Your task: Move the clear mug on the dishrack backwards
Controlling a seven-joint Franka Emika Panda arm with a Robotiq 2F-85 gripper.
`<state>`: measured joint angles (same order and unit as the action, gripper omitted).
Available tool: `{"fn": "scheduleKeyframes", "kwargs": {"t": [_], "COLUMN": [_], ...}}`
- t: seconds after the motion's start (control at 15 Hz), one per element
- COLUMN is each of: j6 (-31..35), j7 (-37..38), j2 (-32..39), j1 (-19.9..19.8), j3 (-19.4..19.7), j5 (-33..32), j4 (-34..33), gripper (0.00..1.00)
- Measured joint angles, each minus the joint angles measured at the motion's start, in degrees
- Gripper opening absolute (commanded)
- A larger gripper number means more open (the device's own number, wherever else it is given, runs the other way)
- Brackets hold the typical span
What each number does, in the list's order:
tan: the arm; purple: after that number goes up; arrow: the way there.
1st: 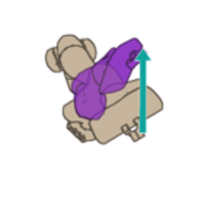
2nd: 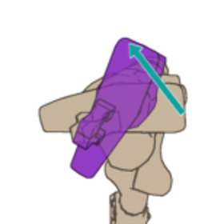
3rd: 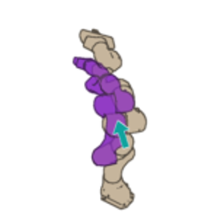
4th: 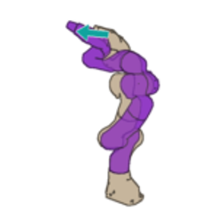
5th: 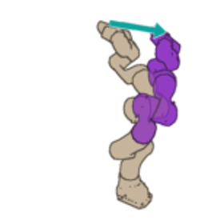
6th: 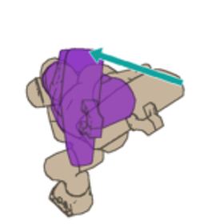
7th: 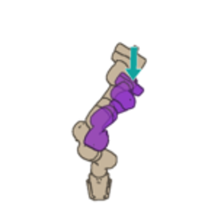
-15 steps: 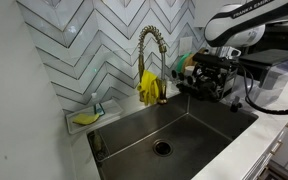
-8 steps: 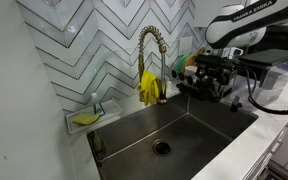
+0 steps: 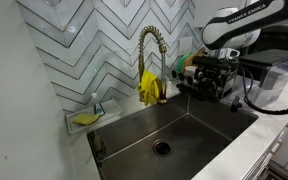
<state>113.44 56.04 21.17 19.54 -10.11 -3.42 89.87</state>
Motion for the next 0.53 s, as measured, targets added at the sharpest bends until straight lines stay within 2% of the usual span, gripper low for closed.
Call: {"fn": "scheduleKeyframes", "kwargs": {"t": [0.53], "j6": [-3.0], "j7": [2.0], "j2": [0.4], "j1": [0.4], "j3": [0.3], "j5": [-0.1], "j4": [-2.0], "gripper": [0.56]}}
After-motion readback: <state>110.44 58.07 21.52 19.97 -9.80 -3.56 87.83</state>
